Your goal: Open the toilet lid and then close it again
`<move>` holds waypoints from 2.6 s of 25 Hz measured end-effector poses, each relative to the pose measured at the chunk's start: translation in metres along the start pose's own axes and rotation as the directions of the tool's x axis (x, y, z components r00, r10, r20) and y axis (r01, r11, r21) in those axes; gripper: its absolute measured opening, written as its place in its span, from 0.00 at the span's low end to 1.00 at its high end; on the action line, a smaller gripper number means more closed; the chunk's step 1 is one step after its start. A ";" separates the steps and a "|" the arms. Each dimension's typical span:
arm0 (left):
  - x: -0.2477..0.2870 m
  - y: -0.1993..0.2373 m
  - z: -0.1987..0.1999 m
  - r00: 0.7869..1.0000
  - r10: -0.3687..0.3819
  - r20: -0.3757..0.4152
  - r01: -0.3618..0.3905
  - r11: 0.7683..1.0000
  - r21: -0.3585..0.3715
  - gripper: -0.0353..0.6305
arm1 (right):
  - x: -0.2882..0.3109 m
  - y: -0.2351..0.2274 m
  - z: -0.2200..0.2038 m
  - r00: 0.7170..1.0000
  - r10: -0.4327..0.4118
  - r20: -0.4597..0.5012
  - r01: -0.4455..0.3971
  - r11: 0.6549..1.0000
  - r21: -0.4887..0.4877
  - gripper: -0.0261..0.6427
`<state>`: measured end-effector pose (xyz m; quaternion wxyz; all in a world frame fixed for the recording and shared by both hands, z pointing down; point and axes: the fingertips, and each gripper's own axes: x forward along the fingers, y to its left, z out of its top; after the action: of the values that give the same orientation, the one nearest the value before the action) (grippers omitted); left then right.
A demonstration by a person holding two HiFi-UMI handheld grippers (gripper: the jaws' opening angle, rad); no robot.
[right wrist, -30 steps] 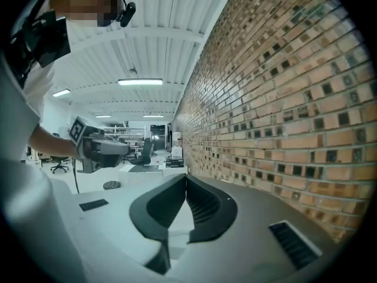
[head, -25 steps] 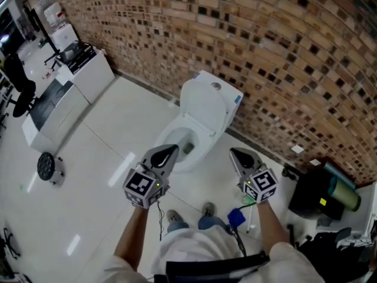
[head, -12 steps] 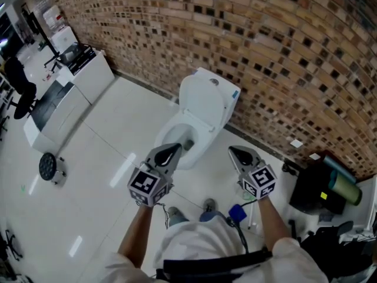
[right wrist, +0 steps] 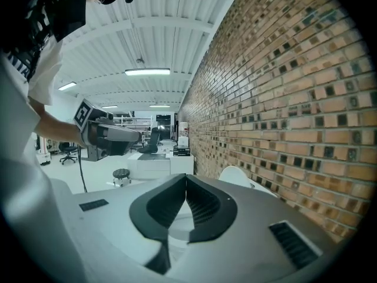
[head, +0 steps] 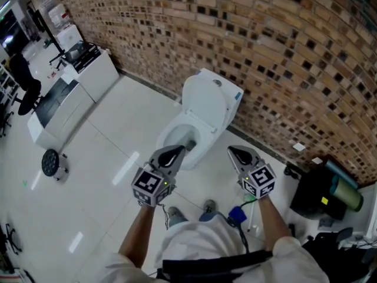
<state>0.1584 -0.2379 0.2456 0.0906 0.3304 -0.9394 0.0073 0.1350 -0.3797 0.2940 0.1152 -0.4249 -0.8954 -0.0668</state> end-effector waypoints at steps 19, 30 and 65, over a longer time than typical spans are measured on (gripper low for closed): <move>-0.009 0.053 -0.008 0.985 0.169 0.027 -0.168 0.985 -0.048 0.05 | 0.012 -0.026 -0.026 0.998 0.008 -0.066 -0.010 0.999 -0.034 0.04; -0.125 0.208 -0.035 0.997 0.081 -0.009 -0.081 0.996 0.036 0.05 | 0.146 0.086 0.018 0.993 -0.094 -0.070 0.094 0.996 -0.005 0.04; 0.047 0.486 -0.014 0.729 -0.668 -0.149 0.684 0.718 0.125 0.05 | 0.445 0.025 0.103 0.724 -0.633 -0.275 0.556 0.771 -0.310 0.04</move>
<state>-0.1781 0.1137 0.2903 0.1020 0.6566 -0.7441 0.0697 -0.1329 -0.0098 0.3121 0.2063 -0.1031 -0.9348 -0.2699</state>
